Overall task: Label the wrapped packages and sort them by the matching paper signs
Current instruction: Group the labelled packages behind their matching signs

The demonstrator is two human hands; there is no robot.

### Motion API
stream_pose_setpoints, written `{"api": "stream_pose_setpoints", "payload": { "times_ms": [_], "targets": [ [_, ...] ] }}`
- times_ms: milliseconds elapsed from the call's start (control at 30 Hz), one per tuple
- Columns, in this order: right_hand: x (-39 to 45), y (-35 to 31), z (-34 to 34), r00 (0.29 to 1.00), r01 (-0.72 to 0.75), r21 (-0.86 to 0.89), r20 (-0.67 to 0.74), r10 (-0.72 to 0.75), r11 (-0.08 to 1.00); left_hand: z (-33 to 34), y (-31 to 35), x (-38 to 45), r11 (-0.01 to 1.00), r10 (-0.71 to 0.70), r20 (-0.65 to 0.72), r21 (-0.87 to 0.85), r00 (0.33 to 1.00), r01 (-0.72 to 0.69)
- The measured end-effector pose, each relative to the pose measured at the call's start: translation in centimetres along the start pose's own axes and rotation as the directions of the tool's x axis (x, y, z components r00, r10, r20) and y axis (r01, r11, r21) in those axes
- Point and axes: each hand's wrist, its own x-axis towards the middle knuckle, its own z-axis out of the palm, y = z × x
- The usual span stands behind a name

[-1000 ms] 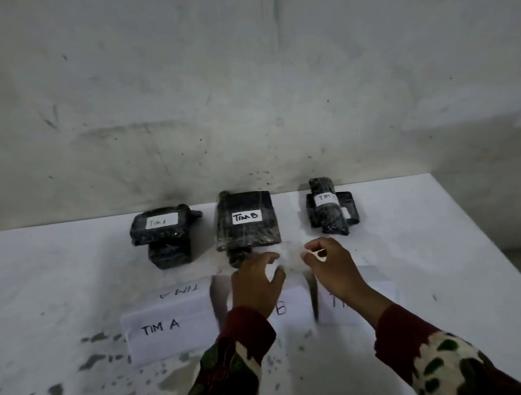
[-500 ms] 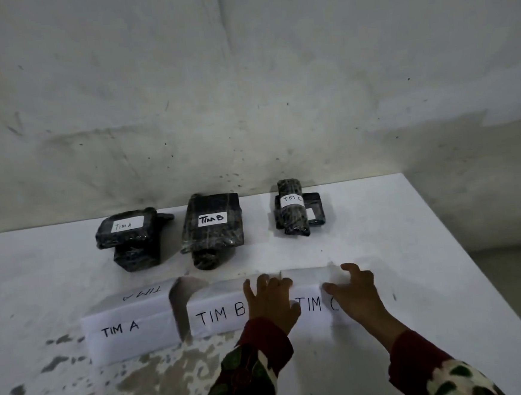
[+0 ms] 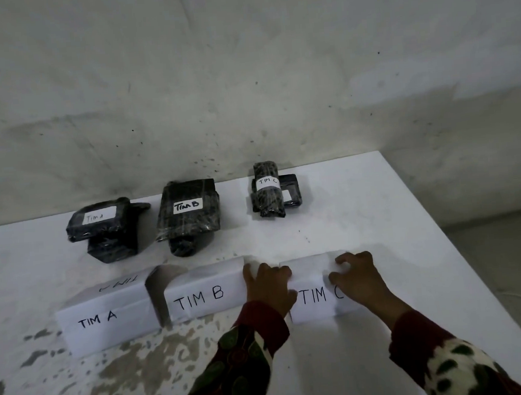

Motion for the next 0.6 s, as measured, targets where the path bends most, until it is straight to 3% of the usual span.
{"api": "stream_pose_setpoints", "payload": {
  "times_ms": [200,433,600],
  "targets": [
    [-0.3,0.5,-0.8,0.992,0.112,-0.082,0.070,-0.107,0.990,-0.1,-0.2,0.3,1.000,0.007,-0.030,-0.002,1.000,-0.007],
    [0.3,-0.2,-1.2,0.970,0.243,-0.116,0.039,-0.240,0.963,-0.9,-1.0,0.9,0.999,-0.007,-0.082,-0.035,0.997,0.004],
    [0.6,-0.5,-1.5,0.973,0.232,-0.173,0.048,-0.227,0.957,-1.1,-1.4,1.2,0.999,0.001,-0.083,-0.041,0.997,-0.005]
  ]
}}
